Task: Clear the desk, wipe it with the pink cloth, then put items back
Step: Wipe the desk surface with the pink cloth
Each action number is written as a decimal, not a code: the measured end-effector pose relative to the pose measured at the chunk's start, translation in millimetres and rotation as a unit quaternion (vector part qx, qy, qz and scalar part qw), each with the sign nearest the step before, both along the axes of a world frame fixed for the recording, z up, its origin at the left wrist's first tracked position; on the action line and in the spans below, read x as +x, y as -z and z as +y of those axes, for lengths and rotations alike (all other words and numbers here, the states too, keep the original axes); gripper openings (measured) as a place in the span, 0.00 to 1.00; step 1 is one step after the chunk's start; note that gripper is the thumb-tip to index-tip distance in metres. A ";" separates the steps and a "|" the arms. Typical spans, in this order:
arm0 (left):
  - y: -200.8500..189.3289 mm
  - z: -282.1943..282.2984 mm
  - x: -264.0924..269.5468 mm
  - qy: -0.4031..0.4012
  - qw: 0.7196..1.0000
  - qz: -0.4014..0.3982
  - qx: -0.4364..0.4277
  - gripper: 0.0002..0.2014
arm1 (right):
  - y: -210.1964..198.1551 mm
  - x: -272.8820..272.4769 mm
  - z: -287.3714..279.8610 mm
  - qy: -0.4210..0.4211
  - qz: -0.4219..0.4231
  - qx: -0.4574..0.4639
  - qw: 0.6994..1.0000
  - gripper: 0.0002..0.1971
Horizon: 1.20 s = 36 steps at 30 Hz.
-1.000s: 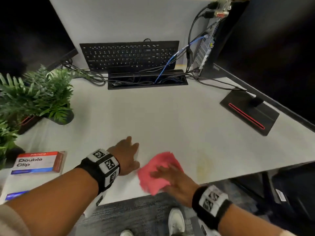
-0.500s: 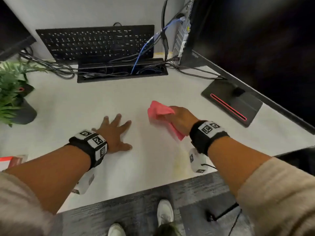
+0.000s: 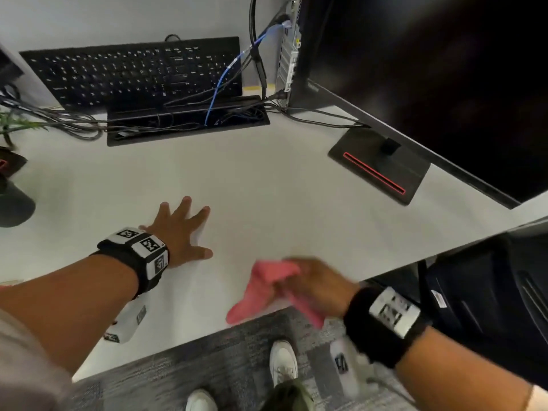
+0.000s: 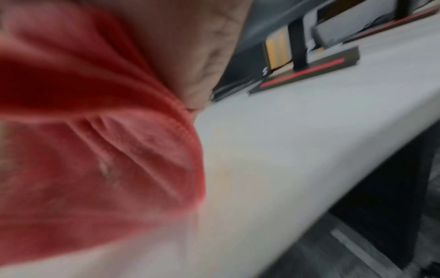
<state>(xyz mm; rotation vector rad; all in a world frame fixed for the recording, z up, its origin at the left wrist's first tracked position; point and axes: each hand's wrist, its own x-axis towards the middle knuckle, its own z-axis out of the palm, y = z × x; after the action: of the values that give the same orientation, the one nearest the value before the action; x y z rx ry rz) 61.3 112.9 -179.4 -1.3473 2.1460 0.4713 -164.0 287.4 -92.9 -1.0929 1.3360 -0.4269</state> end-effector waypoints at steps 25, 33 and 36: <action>1.7 27.8 -0.8 -0.006 1.000 -0.002 0.005 0.40 | 10.2 4.8 7.3 0.158 0.121 -0.071 0.977 0.17; 2.6 30.7 -0.6 -0.009 1.000 -0.010 0.005 0.38 | 25.5 -40.8 -44.2 0.224 0.141 -0.086 0.960 0.11; 2.6 30.8 -1.2 -0.008 1.000 -0.010 0.007 0.38 | 70.2 -8.6 5.3 0.147 0.157 -0.065 0.975 0.26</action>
<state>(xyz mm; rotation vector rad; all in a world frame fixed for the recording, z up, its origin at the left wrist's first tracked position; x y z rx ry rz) 60.2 143.7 -182.0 -1.3573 2.1127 0.4767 -172.6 292.8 -163.2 -1.1045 1.7815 -0.5833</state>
